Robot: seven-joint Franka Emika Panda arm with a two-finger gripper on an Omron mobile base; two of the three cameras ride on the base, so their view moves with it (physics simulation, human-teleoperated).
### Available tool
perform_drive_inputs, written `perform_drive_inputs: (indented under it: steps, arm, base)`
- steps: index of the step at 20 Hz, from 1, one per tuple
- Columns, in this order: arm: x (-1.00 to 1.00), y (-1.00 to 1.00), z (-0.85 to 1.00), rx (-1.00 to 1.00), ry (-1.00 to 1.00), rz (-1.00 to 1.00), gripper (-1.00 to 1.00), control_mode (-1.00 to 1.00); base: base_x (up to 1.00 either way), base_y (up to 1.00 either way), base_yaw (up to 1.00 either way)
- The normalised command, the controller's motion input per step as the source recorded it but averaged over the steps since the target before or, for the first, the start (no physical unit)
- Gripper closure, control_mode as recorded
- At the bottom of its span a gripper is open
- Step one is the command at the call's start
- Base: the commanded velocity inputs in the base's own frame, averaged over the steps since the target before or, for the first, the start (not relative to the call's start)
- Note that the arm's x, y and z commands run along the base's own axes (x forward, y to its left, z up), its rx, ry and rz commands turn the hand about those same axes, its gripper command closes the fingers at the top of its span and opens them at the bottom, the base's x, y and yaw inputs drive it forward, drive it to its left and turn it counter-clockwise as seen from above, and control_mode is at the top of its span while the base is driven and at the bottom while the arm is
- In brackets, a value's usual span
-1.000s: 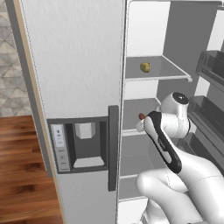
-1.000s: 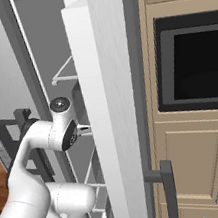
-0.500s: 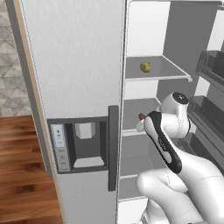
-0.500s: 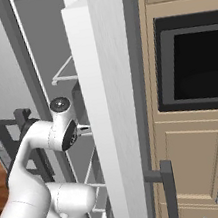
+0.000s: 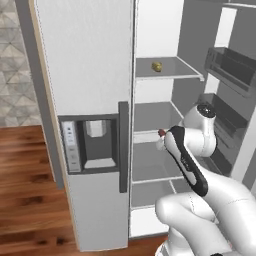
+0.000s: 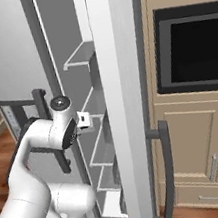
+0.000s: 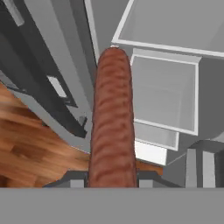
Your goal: Retrieve the sausage and cheese from the fridge and place them on the cutting board on the counter.
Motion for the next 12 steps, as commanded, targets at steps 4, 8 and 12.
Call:
perform_drive_inputs:
  steps: [4, 8, 12]
  arm:
    - [0.0, 0.0, 0.0, 0.0, 0.0, 0.0, 1.0, 1.0]
    - [0.0, 0.0, 0.0, 0.0, 0.0, 0.0, 1.0, 1.0]
    - [0.0, 0.0, 0.0, 0.0, 0.0, 0.0, 1.0, 1.0]
  base:
    - [-0.68, 0.19, 0.01]
    - [-0.33, 0.49, 0.4]
    - [-0.15, 0.32, 0.85]
